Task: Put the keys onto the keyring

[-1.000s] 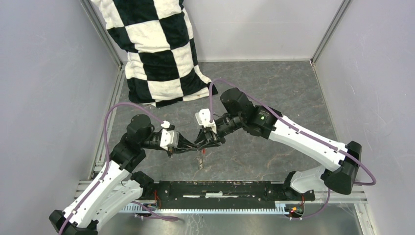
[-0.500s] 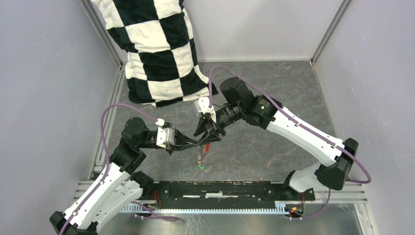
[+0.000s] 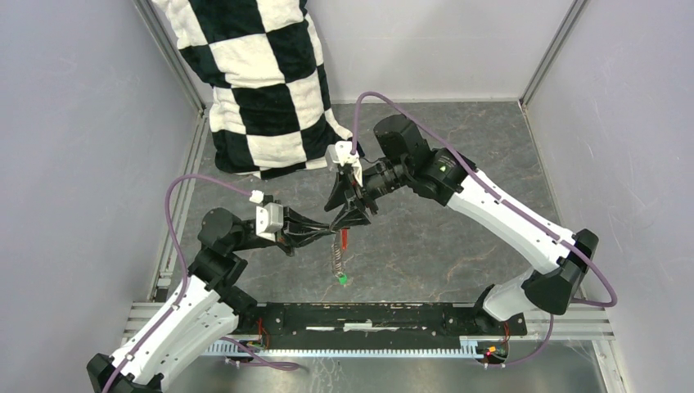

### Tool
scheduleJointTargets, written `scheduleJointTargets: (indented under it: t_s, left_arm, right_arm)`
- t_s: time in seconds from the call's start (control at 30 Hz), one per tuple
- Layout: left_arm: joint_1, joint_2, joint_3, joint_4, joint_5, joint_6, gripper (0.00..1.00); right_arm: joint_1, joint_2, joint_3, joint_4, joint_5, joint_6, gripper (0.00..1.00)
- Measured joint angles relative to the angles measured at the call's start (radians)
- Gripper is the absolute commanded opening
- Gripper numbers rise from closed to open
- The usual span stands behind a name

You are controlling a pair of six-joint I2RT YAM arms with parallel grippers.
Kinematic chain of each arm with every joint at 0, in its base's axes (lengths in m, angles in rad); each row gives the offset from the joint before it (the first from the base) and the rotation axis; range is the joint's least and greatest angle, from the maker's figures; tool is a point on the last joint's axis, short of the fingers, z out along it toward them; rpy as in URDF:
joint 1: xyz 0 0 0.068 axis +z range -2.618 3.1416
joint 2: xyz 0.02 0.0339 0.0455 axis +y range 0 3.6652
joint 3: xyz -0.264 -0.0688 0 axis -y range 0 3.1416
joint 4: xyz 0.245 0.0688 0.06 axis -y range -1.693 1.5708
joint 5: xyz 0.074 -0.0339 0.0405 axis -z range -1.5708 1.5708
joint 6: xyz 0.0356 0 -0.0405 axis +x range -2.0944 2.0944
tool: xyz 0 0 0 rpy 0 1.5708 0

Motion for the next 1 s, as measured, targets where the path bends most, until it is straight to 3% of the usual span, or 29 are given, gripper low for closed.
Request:
scheduleJointTargets:
  t_s: [0.4,0.57,1.0]
  left_arm:
    - [-0.001,0.001,-0.073,0.214,-0.069,-0.155,0.02]
    - [-0.001,-0.007,-0.085,0.257,-0.063,-0.153,0.02]
    - [-0.007,-0.062,-0.107,0.244,-0.012,-0.029,0.02]
  right_arm:
    - [-0.033,0.038,0.054,0.007,0.000,0.056,0.59]
    - [-0.037,0.048,0.061,0.018,-0.031,0.087,0.64]
    - [-0.037,0.040,0.003,0.087,-0.069,0.182,0.66]
